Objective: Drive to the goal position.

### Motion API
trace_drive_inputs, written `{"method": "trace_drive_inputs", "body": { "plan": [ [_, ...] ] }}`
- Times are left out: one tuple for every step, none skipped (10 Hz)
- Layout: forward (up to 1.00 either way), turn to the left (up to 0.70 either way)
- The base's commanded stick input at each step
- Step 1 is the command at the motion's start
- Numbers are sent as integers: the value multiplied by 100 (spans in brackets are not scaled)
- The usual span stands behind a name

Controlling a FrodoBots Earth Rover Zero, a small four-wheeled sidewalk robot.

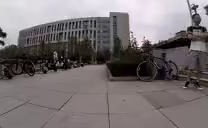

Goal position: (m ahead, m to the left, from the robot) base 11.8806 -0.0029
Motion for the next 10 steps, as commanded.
{"method": "trace_drive_inputs", "body": {
  "plan": [
    [70,0],
    [70,0],
    [70,0],
    [70,0],
    [70,0],
    [70,0],
    [70,0],
    [70,0],
    [70,0],
    [70,0]
  ]
}}
